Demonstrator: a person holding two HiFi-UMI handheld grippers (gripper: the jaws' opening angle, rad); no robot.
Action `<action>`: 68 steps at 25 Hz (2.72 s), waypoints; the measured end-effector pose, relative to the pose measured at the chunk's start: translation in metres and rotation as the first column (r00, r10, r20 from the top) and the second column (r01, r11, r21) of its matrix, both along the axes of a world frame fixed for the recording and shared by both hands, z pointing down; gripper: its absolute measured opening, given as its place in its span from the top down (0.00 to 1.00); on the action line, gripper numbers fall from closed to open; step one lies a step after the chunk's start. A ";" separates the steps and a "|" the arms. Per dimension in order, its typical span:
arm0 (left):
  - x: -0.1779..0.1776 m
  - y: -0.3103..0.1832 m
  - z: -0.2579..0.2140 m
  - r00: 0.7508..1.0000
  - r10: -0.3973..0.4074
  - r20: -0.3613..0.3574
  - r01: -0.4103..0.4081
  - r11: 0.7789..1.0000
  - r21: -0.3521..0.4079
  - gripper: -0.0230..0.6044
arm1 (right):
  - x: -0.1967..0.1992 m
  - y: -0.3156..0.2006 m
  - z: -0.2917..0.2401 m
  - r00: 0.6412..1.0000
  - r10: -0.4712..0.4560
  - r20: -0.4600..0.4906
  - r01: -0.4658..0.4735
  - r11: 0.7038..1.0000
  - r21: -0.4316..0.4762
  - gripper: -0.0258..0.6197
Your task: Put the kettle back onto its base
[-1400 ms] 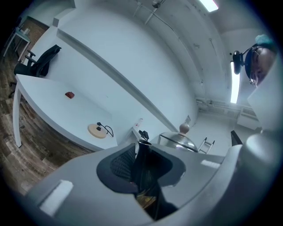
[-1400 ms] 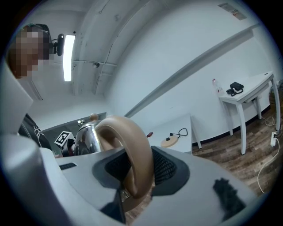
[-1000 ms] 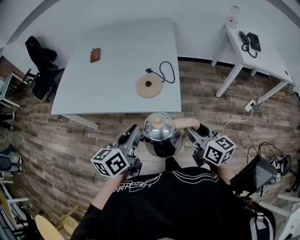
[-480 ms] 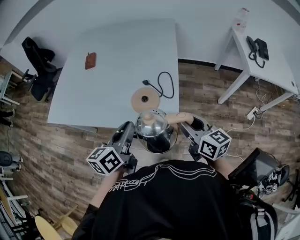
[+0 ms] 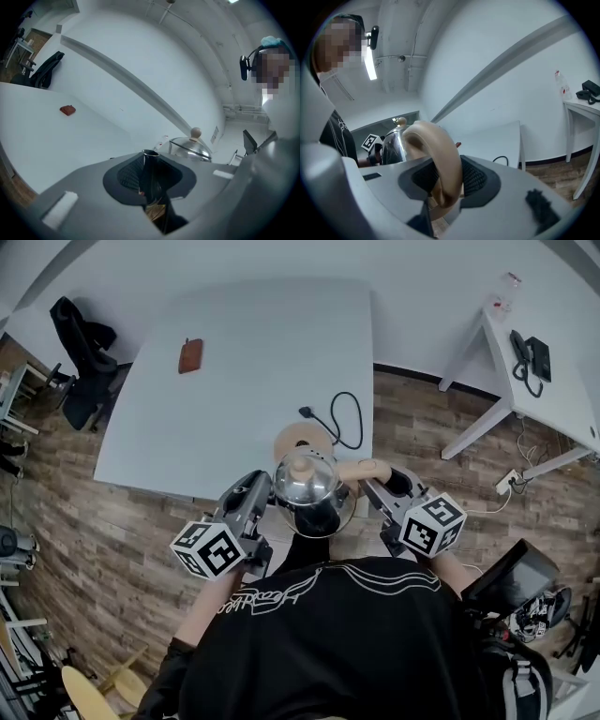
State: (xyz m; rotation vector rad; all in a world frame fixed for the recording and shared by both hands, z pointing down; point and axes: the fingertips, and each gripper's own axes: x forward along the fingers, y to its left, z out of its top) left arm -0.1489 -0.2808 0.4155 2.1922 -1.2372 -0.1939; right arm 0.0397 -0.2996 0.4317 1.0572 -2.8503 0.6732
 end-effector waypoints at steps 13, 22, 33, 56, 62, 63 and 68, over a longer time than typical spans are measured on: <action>-0.027 -0.124 0.031 0.990 0.133 0.056 -0.134 0.991 0.020 0.87 | -0.035 -0.096 0.041 0.989 -0.075 -0.126 0.070 0.997 -0.041 0.77; -0.025 -0.134 0.037 0.976 0.178 0.123 -0.186 0.981 0.062 0.88 | -0.041 -0.101 0.063 0.956 -0.165 -0.241 0.165 0.986 -0.018 0.78; -0.023 -0.138 0.053 0.962 0.189 0.198 -0.208 0.975 0.083 0.88 | -0.044 -0.109 0.094 0.956 -0.132 -0.261 0.124 0.991 -0.047 0.78; -0.023 -0.140 0.069 0.968 0.167 0.185 -0.186 0.978 0.089 0.88 | -0.042 -0.111 0.102 0.948 -0.109 -0.297 0.109 0.994 -0.016 0.78; -0.027 -0.138 0.075 0.978 0.143 0.151 -0.159 0.982 0.098 0.88 | -0.043 -0.110 0.101 0.936 -0.100 -0.338 0.112 0.994 0.016 0.78; -0.027 -0.138 0.075 0.979 0.139 0.150 -0.155 0.983 0.101 0.88 | -0.043 -0.110 0.102 0.935 -0.096 -0.340 0.108 0.994 0.019 0.78; -0.028 -0.138 0.076 0.983 0.106 0.149 -0.123 0.986 0.110 0.88 | -0.042 -0.108 0.103 0.935 -0.087 -0.344 0.099 0.995 0.018 0.78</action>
